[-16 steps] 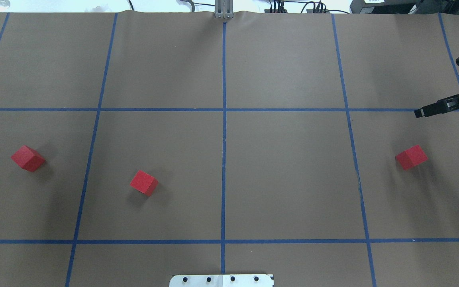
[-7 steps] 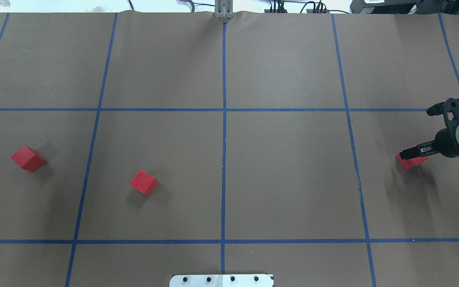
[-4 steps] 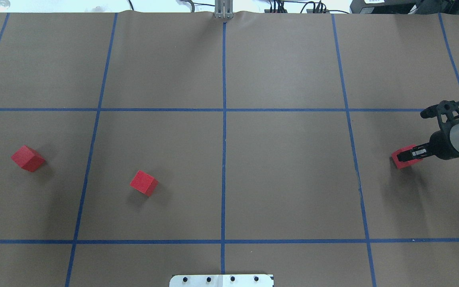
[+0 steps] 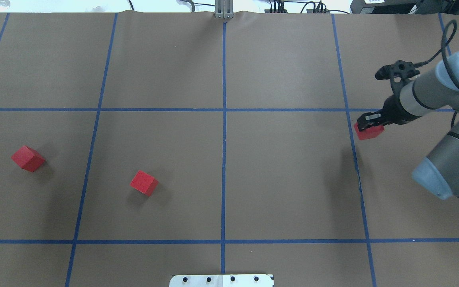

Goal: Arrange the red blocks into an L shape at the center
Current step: 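Carry the red cube with the right gripper to the table center and lower it, then open the right gripper and lift it away while the left gripper reaches for a cube, then grasp the red cube nearest the left arm with the left gripper, then carry the red cube with the left gripper beside the center cube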

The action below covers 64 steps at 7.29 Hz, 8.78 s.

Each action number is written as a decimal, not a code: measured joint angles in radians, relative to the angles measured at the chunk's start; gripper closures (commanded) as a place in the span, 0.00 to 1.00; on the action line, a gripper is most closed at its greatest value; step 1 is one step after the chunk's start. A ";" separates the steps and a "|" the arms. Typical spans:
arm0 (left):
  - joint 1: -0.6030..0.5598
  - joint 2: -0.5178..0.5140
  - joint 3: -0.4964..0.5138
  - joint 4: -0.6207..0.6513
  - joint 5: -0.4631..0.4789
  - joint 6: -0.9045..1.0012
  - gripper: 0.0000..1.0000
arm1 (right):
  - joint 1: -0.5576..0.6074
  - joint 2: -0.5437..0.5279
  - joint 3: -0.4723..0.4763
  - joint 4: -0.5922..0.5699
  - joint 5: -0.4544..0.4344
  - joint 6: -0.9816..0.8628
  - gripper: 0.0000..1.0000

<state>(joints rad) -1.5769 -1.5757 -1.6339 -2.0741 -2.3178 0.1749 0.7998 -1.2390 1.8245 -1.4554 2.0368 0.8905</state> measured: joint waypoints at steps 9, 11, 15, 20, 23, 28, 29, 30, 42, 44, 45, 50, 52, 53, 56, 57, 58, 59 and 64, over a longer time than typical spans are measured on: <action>0.000 -0.004 0.013 0.001 0.000 -0.002 0.00 | -0.366 0.515 -0.337 -0.115 -0.261 0.457 0.77; 0.000 -0.004 0.017 0.000 0.000 -0.001 0.00 | -0.374 0.515 -0.347 -0.113 -0.264 0.453 0.56; 0.000 -0.007 0.020 0.000 0.001 -0.002 0.00 | -0.375 0.511 -0.347 -0.112 -0.281 0.441 0.01; 0.038 -0.018 0.007 -0.022 0.000 -0.104 0.00 | -0.199 0.504 -0.300 -0.116 -0.190 0.368 0.01; 0.227 -0.017 0.003 -0.182 0.004 -0.442 0.00 | 0.121 0.329 -0.211 -0.117 0.045 0.011 0.01; 0.505 0.103 0.005 -0.431 0.107 -0.626 0.00 | 0.440 0.036 -0.154 -0.109 0.194 -0.510 0.01; 0.562 0.117 0.006 -0.449 0.157 -0.625 0.00 | 0.456 0.016 -0.154 -0.107 0.196 -0.543 0.01; 0.597 0.128 0.007 -0.451 0.175 -0.625 0.00 | 0.461 0.006 -0.154 -0.106 0.196 -0.556 0.01; 0.700 0.071 0.012 -0.194 0.181 -0.529 0.53 | 0.462 -0.002 -0.154 -0.103 0.184 -0.552 0.01; 0.704 0.069 0.008 -0.186 0.191 -0.529 0.91 | 0.463 -0.003 -0.153 -0.103 0.184 -0.552 0.01; 0.704 0.065 0.005 -0.180 0.190 -0.527 0.92 | 0.463 -0.004 -0.153 -0.103 0.184 -0.551 0.01; 0.669 -0.258 -0.079 0.289 0.188 -0.580 0.92 | 0.463 -0.051 -0.158 -0.101 0.187 -0.562 0.01; 0.677 -0.476 -0.067 0.484 0.188 -0.697 0.92 | 0.463 -0.076 -0.155 -0.092 0.187 -0.564 0.01; 0.708 -0.571 -0.050 0.543 0.189 -0.782 0.92 | 0.463 -0.080 -0.154 -0.088 0.186 -0.564 0.01; 0.855 -0.786 0.071 0.583 0.278 -1.014 0.92 | 0.463 -0.079 -0.154 -0.086 0.186 -0.562 0.01; 0.902 -0.853 0.136 0.580 0.309 -1.068 0.92 | 0.463 -0.079 -0.154 -0.085 0.187 -0.560 0.01; 0.939 -0.900 0.182 0.578 0.333 -1.105 0.92 | 0.463 -0.077 -0.154 -0.085 0.186 -0.558 0.01; 0.967 -0.926 0.207 0.577 0.348 -1.128 0.92 | 0.463 -0.075 -0.154 -0.085 0.186 -0.556 0.01; 1.028 -0.996 0.360 0.453 0.404 -1.203 0.91 | 0.462 -0.070 -0.158 -0.086 0.185 -0.553 0.01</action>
<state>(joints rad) -0.5492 -2.5717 -1.2740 -1.6208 -1.9141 -1.0279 1.2615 -1.3086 1.6664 -1.5413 2.2214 0.3379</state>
